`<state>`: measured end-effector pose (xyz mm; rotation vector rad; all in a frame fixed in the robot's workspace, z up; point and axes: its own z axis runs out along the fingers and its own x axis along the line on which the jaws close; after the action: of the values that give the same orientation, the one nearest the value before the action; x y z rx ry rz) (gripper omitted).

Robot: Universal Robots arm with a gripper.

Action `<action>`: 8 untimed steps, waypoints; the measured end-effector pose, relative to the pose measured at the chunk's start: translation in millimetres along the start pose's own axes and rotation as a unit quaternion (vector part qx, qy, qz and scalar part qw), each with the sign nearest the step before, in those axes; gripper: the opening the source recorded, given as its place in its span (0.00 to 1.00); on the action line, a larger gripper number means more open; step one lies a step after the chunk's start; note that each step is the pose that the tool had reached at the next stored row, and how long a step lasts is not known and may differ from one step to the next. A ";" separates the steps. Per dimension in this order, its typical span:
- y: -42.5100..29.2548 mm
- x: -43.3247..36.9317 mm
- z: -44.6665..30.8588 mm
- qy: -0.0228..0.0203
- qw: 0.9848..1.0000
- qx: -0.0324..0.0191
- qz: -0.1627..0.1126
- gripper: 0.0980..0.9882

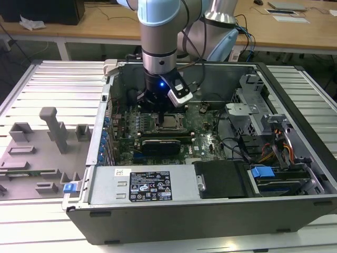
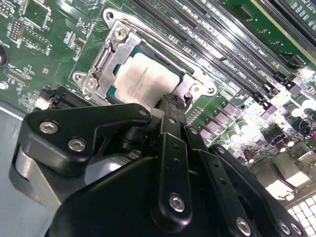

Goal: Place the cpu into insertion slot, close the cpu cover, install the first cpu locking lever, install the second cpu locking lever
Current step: 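Close the cpu cover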

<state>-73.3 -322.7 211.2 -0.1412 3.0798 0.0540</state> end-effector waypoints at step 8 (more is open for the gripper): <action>-7.2 -8.6 -1.4 0.000 1.000 0.000 0.000 0.01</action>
<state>-64.2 -329.2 212.9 -0.1428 3.0804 0.0539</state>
